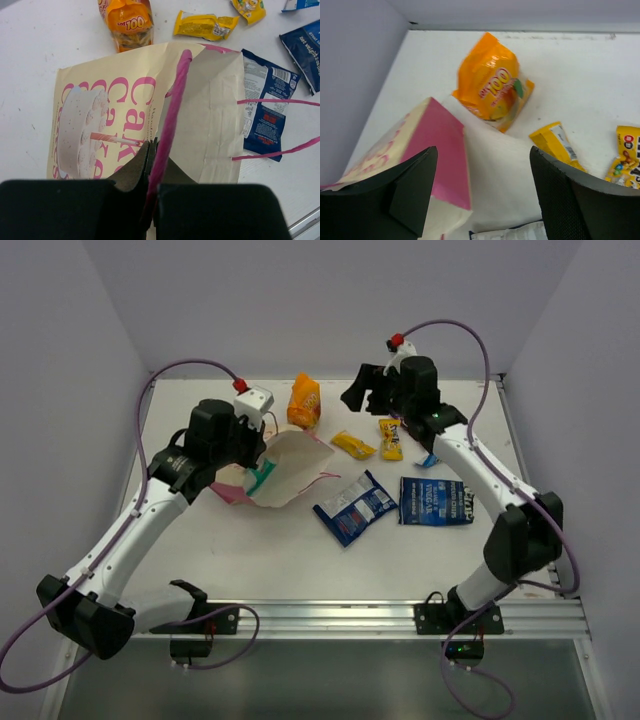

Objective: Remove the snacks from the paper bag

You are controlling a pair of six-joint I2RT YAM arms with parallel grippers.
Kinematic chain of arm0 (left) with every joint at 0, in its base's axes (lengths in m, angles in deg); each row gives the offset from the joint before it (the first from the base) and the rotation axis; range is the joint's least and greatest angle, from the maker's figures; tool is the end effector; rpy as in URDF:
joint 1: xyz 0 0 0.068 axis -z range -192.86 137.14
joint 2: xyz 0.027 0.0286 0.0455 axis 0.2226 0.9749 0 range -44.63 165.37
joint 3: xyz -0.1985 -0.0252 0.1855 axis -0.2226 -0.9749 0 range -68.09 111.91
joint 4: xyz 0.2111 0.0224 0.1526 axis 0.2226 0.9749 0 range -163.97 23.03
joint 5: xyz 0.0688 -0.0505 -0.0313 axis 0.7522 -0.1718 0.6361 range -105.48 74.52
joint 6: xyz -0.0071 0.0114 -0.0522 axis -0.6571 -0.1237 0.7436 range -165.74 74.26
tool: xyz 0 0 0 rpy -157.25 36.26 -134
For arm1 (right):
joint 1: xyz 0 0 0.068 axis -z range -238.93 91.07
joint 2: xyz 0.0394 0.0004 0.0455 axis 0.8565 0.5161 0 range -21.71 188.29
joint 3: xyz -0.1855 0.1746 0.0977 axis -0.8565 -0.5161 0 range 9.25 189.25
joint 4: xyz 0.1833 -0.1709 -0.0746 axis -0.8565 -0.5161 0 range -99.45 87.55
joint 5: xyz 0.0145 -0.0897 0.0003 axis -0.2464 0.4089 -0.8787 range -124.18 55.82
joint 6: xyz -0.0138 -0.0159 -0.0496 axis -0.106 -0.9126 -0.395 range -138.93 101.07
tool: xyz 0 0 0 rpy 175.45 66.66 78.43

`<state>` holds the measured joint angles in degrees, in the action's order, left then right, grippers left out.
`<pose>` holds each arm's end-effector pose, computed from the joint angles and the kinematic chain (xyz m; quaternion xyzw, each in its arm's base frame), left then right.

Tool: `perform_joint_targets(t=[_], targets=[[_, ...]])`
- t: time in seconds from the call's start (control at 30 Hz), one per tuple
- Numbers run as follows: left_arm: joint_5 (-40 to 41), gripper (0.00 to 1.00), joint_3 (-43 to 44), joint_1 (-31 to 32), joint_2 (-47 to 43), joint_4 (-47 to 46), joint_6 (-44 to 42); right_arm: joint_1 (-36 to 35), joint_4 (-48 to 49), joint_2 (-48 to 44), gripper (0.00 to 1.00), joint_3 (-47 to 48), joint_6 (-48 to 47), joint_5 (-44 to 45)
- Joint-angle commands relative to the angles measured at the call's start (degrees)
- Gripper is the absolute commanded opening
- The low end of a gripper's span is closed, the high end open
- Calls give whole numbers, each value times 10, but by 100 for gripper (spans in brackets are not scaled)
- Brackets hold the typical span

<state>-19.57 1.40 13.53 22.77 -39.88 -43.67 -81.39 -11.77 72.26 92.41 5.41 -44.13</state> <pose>0.2264 -0.1151 0.3682 0.2011 0.8507 -0.1494 0.4621 0.3604 0.1557 0.3524 -0.0363 0.8174 0.2919 0.4953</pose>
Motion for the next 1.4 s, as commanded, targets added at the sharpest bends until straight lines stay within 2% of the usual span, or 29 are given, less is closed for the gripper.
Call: perform_joint_targets(t=[0.0,0.17,0.27,0.37,0.5,0.67,0.87,0.97,1.0,1.1,1.23,1.37], targets=[[-8,0,4,0,-18,7,-20,-60,47,-99,77,-50,-11,4],[-36,0,6,0,-30,10,-45,-158,142,-150,75,-134,26,17],[-64,0,-2,0,-36,12,-45,-210,235,-143,74,-191,44,20],[-93,0,-22,1,-36,8,-26,-233,262,-123,73,-239,82,6],[-163,0,-68,29,-31,-11,34,-236,283,-131,72,-321,111,-6],[-120,0,-117,52,-49,-23,48,-240,269,-148,72,-353,98,-23],[-130,0,-101,51,-47,-53,80,-243,316,-100,72,-360,142,-39],[-65,0,-97,52,-50,-62,90,-243,317,-70,72,-347,145,-59],[-11,0,-95,50,-49,-61,93,-243,322,-70,72,-350,146,-61],[54,0,-84,50,-30,-57,112,-240,319,-98,72,-361,127,-35],[-33,0,-102,52,23,-79,130,-206,311,-142,72,-392,115,-16],[-14,0,-118,52,12,-97,138,-194,278,-157,72,-392,101,-18]])
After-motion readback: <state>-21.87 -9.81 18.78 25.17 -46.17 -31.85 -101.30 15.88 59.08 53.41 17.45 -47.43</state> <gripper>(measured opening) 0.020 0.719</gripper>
